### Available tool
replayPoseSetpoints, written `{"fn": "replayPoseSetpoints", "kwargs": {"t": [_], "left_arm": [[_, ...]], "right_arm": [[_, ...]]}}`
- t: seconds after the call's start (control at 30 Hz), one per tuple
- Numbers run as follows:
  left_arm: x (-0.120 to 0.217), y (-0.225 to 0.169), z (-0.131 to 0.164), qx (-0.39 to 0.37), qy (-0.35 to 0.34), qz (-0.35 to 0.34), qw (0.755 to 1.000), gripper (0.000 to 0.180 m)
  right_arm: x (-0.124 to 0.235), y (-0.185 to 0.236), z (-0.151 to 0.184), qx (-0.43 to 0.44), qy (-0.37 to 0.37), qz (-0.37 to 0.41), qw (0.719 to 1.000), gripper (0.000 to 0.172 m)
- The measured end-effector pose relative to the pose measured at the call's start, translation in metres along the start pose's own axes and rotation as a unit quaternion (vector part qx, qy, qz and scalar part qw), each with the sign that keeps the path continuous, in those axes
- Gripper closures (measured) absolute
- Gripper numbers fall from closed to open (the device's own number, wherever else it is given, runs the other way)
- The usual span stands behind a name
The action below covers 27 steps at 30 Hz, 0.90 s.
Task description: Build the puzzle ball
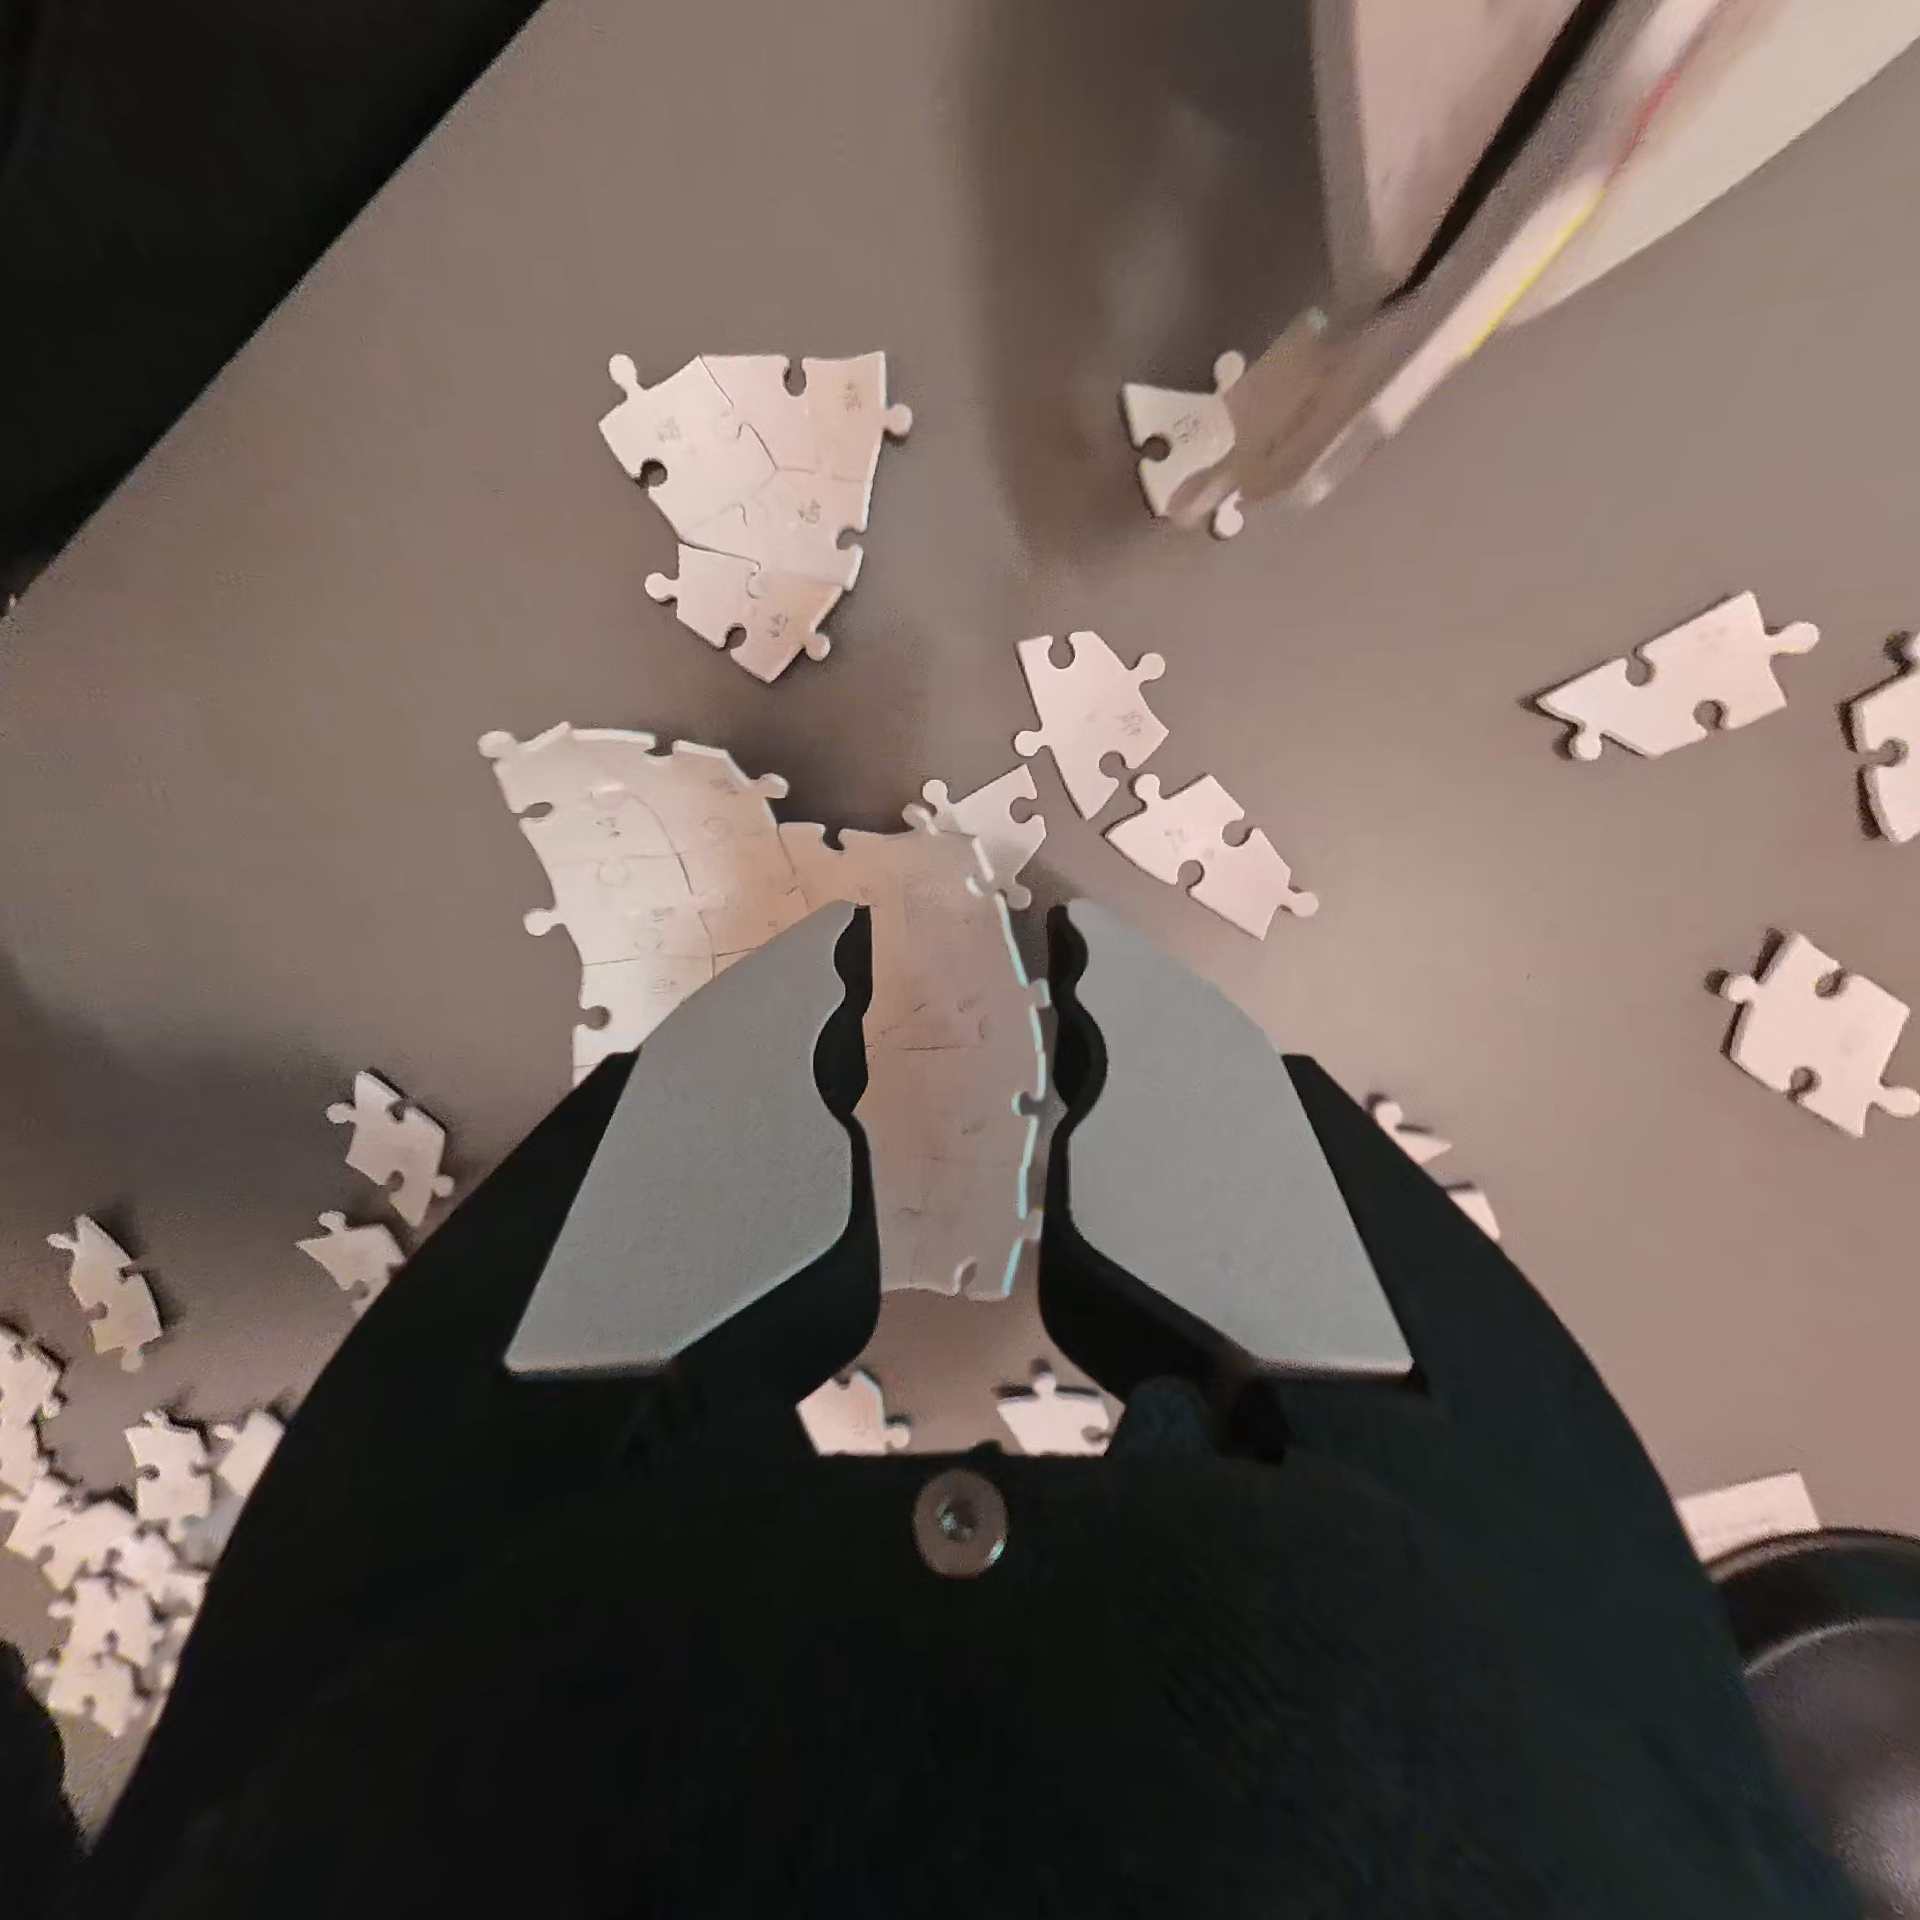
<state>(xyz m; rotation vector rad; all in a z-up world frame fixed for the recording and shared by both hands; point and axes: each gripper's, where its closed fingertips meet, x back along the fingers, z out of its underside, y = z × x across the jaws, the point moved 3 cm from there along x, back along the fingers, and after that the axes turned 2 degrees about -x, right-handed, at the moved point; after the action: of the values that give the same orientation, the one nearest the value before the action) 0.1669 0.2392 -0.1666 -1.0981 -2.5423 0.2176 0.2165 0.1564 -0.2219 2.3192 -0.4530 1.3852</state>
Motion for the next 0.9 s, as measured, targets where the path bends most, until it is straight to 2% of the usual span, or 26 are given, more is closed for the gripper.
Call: {"fn": "replayPoseSetpoints", "kwargs": {"t": [0.03,0.2,0.47,0.6,0.73,0.9], "left_arm": [[0.003,0.001,0.003,0.002,0.000,0.006,1.000,0.179],[0.007,0.005,0.013,0.015,0.000,0.032,0.999,0.179],[0.005,0.003,0.019,0.018,0.010,0.062,0.998,0.179],[0.000,-0.001,0.022,0.041,0.026,0.072,0.996,0.179],[-0.011,-0.007,0.021,0.059,0.039,0.069,0.995,0.179],[-0.033,-0.005,0.023,0.097,0.060,0.037,0.993,0.179]], "right_arm": [[-0.003,0.000,0.000,0.006,0.005,-0.006,1.000,0.139],[-0.012,-0.002,-0.001,0.012,0.007,-0.040,0.999,0.138],[-0.017,0.003,0.004,-0.022,-0.007,-0.085,0.996,0.147],[-0.015,0.011,0.008,-0.045,-0.016,-0.101,0.994,0.162],[-0.012,0.017,0.021,-0.088,-0.011,-0.067,0.994,0.166],[-0.002,0.021,0.042,-0.232,0.005,0.033,0.972,0.167]]}}
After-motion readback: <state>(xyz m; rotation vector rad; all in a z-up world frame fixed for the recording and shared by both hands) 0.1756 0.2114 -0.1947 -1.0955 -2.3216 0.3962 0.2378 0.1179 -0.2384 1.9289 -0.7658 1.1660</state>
